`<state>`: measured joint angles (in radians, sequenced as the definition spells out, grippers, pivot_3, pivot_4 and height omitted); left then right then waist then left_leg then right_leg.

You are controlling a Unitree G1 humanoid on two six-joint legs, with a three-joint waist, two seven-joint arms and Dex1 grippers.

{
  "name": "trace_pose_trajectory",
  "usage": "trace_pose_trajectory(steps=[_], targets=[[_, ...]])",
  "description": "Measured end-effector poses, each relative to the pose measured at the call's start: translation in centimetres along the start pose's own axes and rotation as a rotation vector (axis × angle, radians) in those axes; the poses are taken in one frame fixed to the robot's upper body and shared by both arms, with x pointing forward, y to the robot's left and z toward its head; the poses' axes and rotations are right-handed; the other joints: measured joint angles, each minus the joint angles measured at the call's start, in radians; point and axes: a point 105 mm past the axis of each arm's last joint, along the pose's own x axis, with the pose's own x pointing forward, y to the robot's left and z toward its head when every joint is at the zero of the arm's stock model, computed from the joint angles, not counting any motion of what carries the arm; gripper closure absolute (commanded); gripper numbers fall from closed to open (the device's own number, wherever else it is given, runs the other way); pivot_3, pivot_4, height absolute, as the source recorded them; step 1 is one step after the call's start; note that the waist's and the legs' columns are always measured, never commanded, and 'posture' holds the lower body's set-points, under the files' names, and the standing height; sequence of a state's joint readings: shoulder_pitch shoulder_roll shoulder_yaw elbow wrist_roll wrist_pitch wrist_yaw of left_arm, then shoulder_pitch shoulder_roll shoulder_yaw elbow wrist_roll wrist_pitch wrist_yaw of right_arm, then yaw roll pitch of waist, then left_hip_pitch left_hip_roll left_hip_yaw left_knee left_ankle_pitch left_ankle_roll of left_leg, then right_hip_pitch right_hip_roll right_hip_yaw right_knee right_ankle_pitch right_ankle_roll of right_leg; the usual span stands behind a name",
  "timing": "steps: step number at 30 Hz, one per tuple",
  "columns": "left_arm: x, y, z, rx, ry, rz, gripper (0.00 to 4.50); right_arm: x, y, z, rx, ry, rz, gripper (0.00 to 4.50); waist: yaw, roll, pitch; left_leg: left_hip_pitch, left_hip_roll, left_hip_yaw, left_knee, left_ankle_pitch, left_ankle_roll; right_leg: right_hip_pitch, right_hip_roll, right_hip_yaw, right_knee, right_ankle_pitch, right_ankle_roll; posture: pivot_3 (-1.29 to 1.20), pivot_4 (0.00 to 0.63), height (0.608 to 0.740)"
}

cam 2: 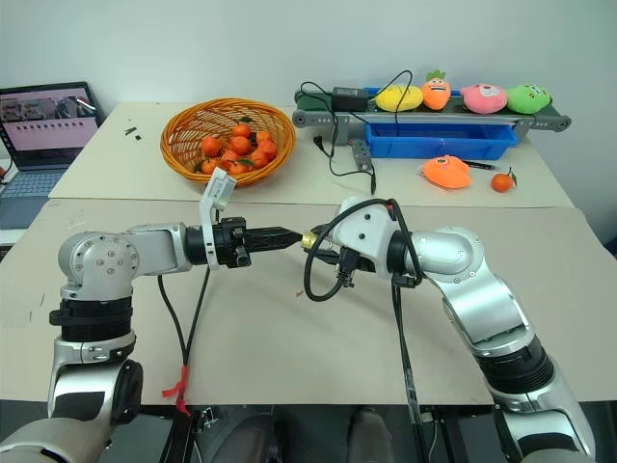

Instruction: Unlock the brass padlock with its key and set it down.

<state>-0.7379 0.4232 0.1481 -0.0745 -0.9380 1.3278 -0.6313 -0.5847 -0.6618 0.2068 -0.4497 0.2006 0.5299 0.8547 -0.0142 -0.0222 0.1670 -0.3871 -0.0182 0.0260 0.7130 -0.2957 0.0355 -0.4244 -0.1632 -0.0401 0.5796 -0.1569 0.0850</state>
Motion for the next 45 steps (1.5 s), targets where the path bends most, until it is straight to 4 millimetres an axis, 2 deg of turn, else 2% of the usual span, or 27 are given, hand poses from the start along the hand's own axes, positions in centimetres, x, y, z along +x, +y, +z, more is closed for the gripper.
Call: trace_pose_trajectory(steps=[11, 13, 14, 20, 25, 33, 40, 45], targets=[[0.0, 0.1, -0.1, -0.005, 0.000, 0.009, 3.82, 0.0, 0.1, -0.1, 0.004, 0.003, 0.009, 3.60, 0.000, 0.000, 0.000, 0.000, 0.000, 0.000, 0.000, 0.000, 0.000, 0.000, 0.000, 0.000, 0.000, 0.000, 0.000, 0.00, 0.150, 0.740], [0.0, 0.1, -0.1, -0.005, -0.001, 0.009, 4.34, 0.0, 0.0, -0.1, 0.003, 0.004, 0.009, 3.60, 0.000, 0.000, 0.000, 0.000, 0.000, 0.000, 0.000, 0.000, 0.000, 0.000, 0.000, 0.000, 0.000, 0.000, 0.000, 0.00, 0.150, 0.740], [-0.1, 0.0, 0.0, -0.005, -0.005, 0.006, 4.45, 0.0, 0.0, -0.2, 0.003, 0.005, 0.009, 3.60, 0.000, 0.000, 0.000, 0.000, 0.000, 0.000, 0.000, 0.000, 0.000, 0.000, 0.000, 0.000, 0.000, 0.000, 0.000, 0.00, 0.150, 0.740], [-0.2, -0.3, 0.2, -0.005, -0.014, -0.023, 4.45, -0.1, 0.0, -0.2, 0.003, 0.010, 0.010, 3.60, 0.000, 0.000, 0.000, 0.000, 0.000, 0.000, 0.000, 0.000, 0.000, 0.000, 0.000, 0.000, 0.000, 0.000, 0.000, 0.00, 0.150, 0.740], [-0.7, -0.8, 0.0, 0.072, 0.003, -0.036, 4.45, -0.1, 0.3, 0.1, -0.001, -0.004, 0.029, 3.60, 0.000, 0.000, 0.000, 0.000, 0.000, 0.000, 0.000, 0.000, 0.000, 0.000, 0.000, 0.000, 0.000, 0.000, 0.000, 0.00, 0.150, 0.740], [-1.0, -1.3, -0.2, 0.328, 0.055, -0.046, 4.45, -0.1, 0.6, 0.3, -0.002, -0.012, 0.052, 3.60, 0.001, 0.000, 0.000, 0.000, 0.000, 0.000, 0.000, 0.000, 0.000, 0.000, 0.000, 0.000, -0.001, 0.000, 0.000, 0.00, 0.150, 0.740], [-1.0, -0.7, -1.4, 0.699, 0.121, -0.078, 4.45, 0.3, 1.3, -0.2, 0.016, 0.005, 0.087, 3.60, 0.002, 0.000, 0.000, 0.000, 0.000, 0.002, 0.000, 0.000, 0.000, 0.000, 0.000, 0.000, -0.001, 0.000, -0.001, 0.00, 0.150, 0.740], [-0.7, -0.2, -1.3, 0.811, 0.083, -0.091, 4.45, 0.3, 1.2, -0.5, 0.021, 0.017, 0.085, 3.60, 0.004, 0.000, 0.000, -0.001, 0.000, 0.001, 0.000, 0.000, 0.001, 0.000, 0.000, 0.000, -0.001, 0.000, -0.001, 0.00, 0.150, 0.740]])
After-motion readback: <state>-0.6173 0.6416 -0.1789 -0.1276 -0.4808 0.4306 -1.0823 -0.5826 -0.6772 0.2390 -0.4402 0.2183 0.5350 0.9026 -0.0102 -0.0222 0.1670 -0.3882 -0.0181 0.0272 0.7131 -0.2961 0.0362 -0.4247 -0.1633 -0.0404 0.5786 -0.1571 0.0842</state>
